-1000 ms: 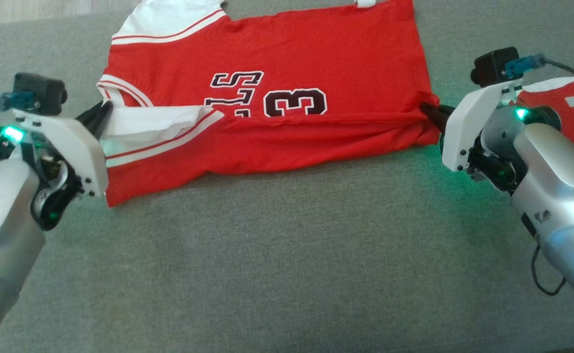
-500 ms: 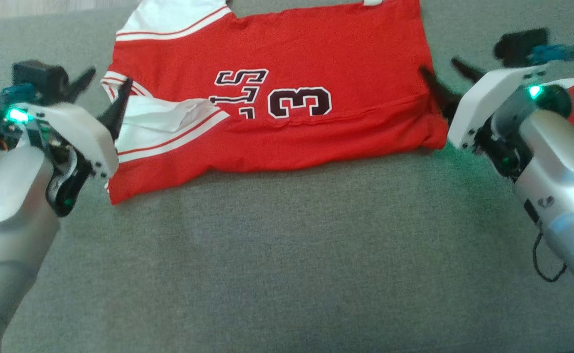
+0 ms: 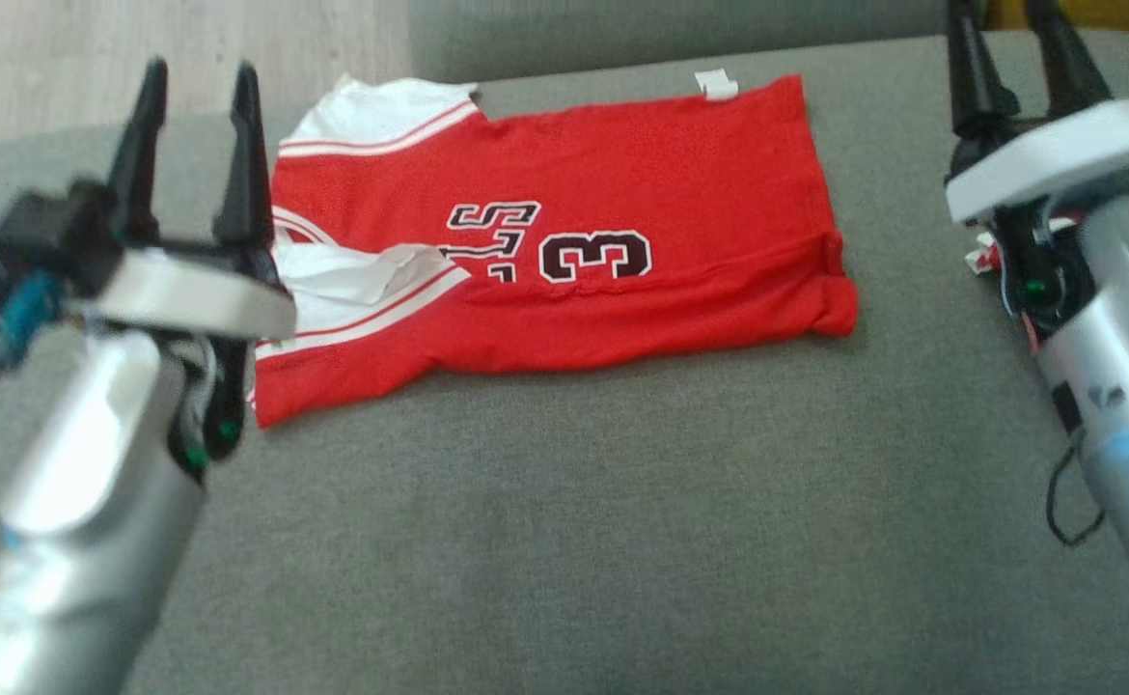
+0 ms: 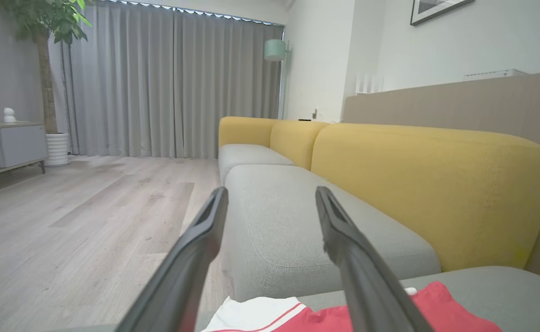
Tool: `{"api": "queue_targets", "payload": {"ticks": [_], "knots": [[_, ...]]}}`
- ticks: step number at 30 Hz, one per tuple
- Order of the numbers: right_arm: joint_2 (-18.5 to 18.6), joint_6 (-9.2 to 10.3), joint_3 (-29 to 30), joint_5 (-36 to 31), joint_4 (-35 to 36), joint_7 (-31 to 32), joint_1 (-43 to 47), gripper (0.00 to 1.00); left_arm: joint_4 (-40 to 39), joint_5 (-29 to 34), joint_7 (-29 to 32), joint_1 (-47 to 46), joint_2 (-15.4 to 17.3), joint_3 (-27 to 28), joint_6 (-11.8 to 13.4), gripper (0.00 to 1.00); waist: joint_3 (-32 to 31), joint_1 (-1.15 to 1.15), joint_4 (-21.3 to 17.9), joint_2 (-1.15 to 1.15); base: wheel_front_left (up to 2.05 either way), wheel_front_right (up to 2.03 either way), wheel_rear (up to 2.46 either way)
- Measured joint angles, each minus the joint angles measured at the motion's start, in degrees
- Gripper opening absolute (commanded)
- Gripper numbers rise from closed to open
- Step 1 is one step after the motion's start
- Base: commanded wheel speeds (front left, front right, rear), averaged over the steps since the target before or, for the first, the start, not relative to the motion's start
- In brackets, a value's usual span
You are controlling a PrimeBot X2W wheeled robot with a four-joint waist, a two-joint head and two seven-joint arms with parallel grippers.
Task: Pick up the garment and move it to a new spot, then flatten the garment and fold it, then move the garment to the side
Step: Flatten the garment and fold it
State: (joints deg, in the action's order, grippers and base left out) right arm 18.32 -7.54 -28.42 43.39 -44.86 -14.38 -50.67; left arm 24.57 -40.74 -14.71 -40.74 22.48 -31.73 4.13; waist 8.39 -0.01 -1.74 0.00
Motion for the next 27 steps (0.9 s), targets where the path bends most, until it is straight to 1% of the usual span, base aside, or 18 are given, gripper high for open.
{"api": "queue_targets", "payload": {"ticks": [1,3,5,7,9,11,13,15,16,19,23,27], "knots": [[-0.23,0.01,2.77,-2.29,2.24,-0.01,1.62,1.0,-2.15,1.32,0.0,2.16,-0.32,1.22,0.55,1.0,-0.54,0.0,0.09,0.0,0.0,0.0,0.0],[-0.9,0.01,7.64,-9.49,7.01,-0.01,6.09,1.0,-5.7,3.8,0.0,6.67,-1.75,3.71,1.85,1.0,-1.56,0.0,0.36,0.0,0.0,0.0,0.0],[-3.38,0.01,13.33,-14.33,11.5,-0.1,11.96,1.0,-8.11,6.75,-0.01,10.88,-3.12,4.3,2.43,1.0,-2.43,0.0,0.77,0.0,0.0,0.0,0.0],[-6.49,0.01,17.36,-19.86,15.94,-0.11,18.58,1.0,-9.18,8.73,0.0,14.71,-4.92,4.7,2.44,1.0,-3.11,0.0,1.32,0.0,0.0,0.0,0.0],[-10.15,0.0,20.68,-23.87,19.6,-0.1,24.8,1.0,-9.7,10.28,0.0,18.19,-6.64,5.98,2.61,1.0,-3.74,0.0,1.79,0.0,0.0,0.0,0.0],[-13.3,0.01,23.84,-26.15,22.42,-0.1,30.23,1.0,-10.07,12.3,0.0,21.07,-7.73,6.99,2.94,1.0,-4.43,0.0,2.12,0.0,0.0,0.0,0.0],[-14.67,0.01,26.43,-27.73,24.37,-0.1,34.63,1.0,-10.16,13.19,0.0,23.79,-9.42,8.6,2.94,1.0,-5.13,0.0,2.45,0.0,0.0,0.0,0.0],[-14.88,0.01,27.51,-27.93,26.28,-0.1,38.29,1.0,-10.25,14.6,0.0,26.72,-10.96,9.91,2.94,1.0,-5.8,0.0,2.64,0.0,0.0,0.0,0.0],[-14.93,0.01,27.57,-27.21,27.77,-0.1,41.19,1.0,-10.24,15.24,0.0,29.73,-12.68,11.51,2.85,1.0,-6.17,-0.01,2.7,0.0,0.0,0.0,0.0],[-15.26,0.01,27.19,-25.73,28.77,-0.1,43.51,1.0,-9.88,16.75,0.0,32.91,-14.21,13.18,1.71,1.0,-6.25,0.0,2.64,0.0,0.0,0.0,0.0],[-15.41,0.0,26.57,-25.73,30.03,-0.1,43.81,1.0,-9.06,18.5,0.0,32.88,-15.02,15.51,0.54,1.0,-5.77,0.01,2.37,0.0,0.0,0.0,0.0],[-15.47,0.01,25.88,-25.73,30.74,-0.1,43.62,1.0,-5.86,19.91,0.0,31.88,-15.18,16.64,0.23,1.0,-4.65,0.0,1.9,0.0,0.0,0.0,0.0]]}}
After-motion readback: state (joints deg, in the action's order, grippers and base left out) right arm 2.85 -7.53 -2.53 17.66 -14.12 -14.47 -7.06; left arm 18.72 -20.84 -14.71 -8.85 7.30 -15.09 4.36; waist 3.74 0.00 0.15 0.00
